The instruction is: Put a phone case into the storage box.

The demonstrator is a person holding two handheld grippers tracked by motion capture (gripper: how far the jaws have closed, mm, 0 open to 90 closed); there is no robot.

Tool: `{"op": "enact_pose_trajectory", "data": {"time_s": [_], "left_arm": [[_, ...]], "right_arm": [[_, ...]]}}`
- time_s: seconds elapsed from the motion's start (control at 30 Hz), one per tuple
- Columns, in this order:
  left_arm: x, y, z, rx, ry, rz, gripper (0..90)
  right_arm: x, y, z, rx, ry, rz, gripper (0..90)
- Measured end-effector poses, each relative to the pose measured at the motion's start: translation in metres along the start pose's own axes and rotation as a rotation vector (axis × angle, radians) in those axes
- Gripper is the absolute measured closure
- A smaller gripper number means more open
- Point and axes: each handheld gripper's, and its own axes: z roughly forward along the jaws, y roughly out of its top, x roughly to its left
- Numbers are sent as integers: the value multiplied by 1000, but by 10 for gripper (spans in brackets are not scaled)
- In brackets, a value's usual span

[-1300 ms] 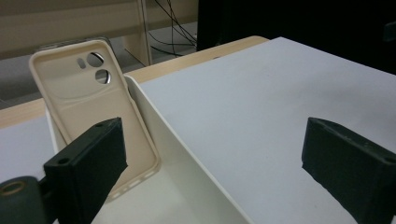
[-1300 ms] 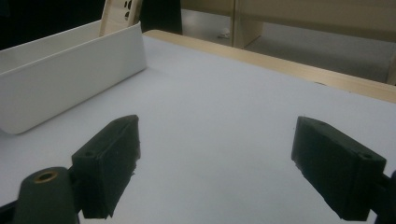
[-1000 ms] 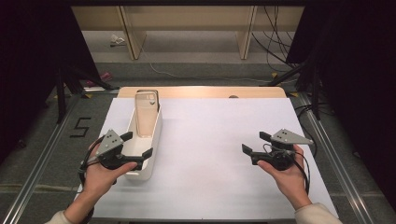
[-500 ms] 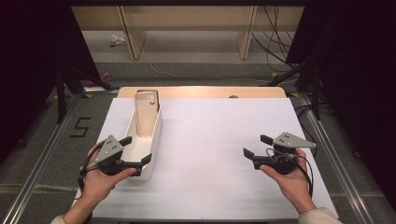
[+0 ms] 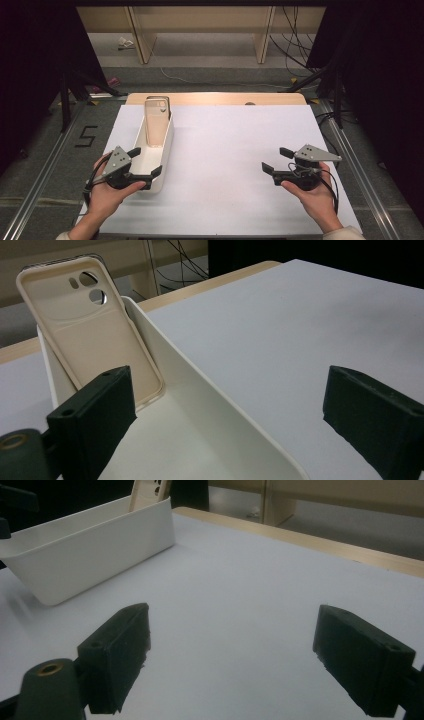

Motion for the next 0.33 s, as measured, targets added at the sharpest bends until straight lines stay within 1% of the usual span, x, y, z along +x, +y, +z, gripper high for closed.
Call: {"op": "enact_pose_trajectory", "data": {"time_s": [0.33], "left_arm": [[-3, -1, 2, 7, 2, 5, 66]], "right_arm": [[1, 0, 2, 7, 6, -1, 161]]}}
